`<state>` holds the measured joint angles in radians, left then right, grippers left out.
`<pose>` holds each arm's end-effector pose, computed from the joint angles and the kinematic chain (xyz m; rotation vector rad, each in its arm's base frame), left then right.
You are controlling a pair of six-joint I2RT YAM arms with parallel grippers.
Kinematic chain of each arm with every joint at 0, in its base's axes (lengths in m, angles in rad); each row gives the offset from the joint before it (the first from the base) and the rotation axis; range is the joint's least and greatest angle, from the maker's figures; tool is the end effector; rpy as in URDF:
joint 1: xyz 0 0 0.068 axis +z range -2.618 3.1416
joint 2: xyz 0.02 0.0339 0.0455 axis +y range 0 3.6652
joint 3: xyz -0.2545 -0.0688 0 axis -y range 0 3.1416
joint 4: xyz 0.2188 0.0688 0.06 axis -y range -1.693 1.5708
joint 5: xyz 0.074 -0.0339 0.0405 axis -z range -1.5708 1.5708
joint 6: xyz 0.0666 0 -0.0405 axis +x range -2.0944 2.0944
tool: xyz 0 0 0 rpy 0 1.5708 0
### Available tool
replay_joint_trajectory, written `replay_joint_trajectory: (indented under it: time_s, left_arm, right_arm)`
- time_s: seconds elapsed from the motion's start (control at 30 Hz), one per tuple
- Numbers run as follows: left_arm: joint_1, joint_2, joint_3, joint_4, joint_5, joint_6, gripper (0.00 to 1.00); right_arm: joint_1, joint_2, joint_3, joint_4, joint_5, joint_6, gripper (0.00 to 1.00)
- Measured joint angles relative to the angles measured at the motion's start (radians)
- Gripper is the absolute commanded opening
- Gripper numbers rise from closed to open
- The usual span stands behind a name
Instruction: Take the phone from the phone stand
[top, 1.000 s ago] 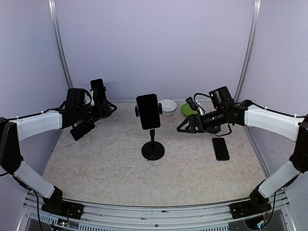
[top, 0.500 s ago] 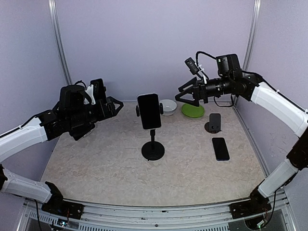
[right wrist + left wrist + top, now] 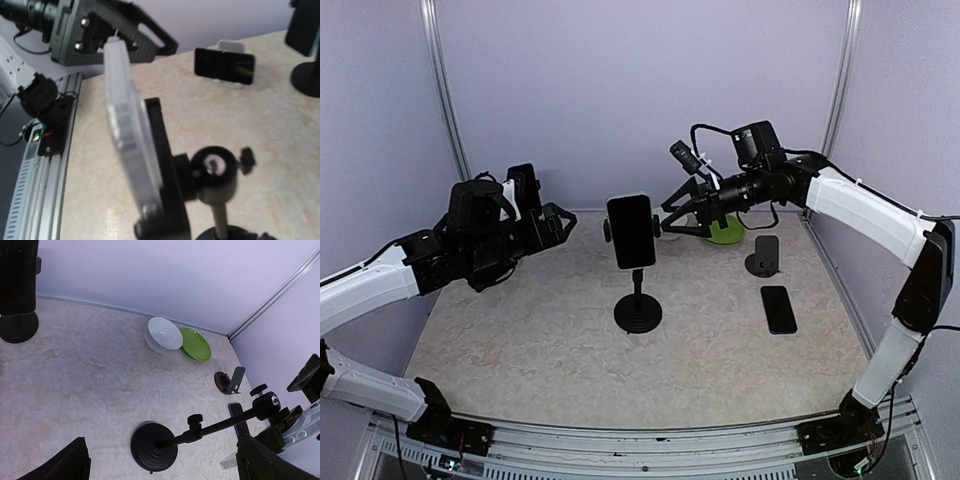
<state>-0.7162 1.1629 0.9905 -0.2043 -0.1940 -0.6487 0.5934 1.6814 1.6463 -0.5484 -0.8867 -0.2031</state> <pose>0.2155 -0.1705 0.3174 -0.0649 2.0073 -0.7079 0.2744 0.2473 0.3548 -1.2865 1.6978 1.1768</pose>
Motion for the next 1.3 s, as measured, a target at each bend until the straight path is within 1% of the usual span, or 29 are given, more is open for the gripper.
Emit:
replay_joint_trajectory:
  time_s: [0.13,0.37,0.57,0.77,0.93,1.07,1.17,1.3]
  left_arm:
    - [0.0,0.004,0.002,0.0,-0.001,0.003,0.99]
    - [0.0,0.012,0.015,0.001,-0.003,0.011,0.99]
    - [0.0,0.005,0.015,0.001,-0.013,0.014,0.99]
    - [0.0,-0.028,0.014,0.0,-0.025,0.014,0.99]
    - [-0.013,-0.047,0.014,0.0,-0.038,0.021,0.99]
    - [-0.063,-0.047,0.014,-0.013,-0.062,0.03,0.99]
    - [-0.129,-0.043,0.014,-0.015,-0.089,0.037,0.99]
    - [-0.248,-0.018,0.014,-0.016,-0.141,0.052,0.99]
  right_arm:
    - [0.035,0.037,0.019,-0.026,0.003,-0.019,0.79]
    - [0.075,0.082,0.055,-0.056,0.012,-0.039,0.65]
    - [0.079,0.099,0.08,-0.062,0.013,-0.034,0.41]
    - [0.079,0.105,0.081,-0.058,0.009,-0.004,0.24]
    - [0.077,0.107,0.079,-0.02,0.026,0.022,0.11]
    - [0.078,0.105,0.047,0.056,0.026,0.087,0.0]
    - [0.078,0.094,0.008,0.126,0.025,0.146,0.0]
    - [0.077,0.061,-0.076,0.244,0.026,0.253,0.0]
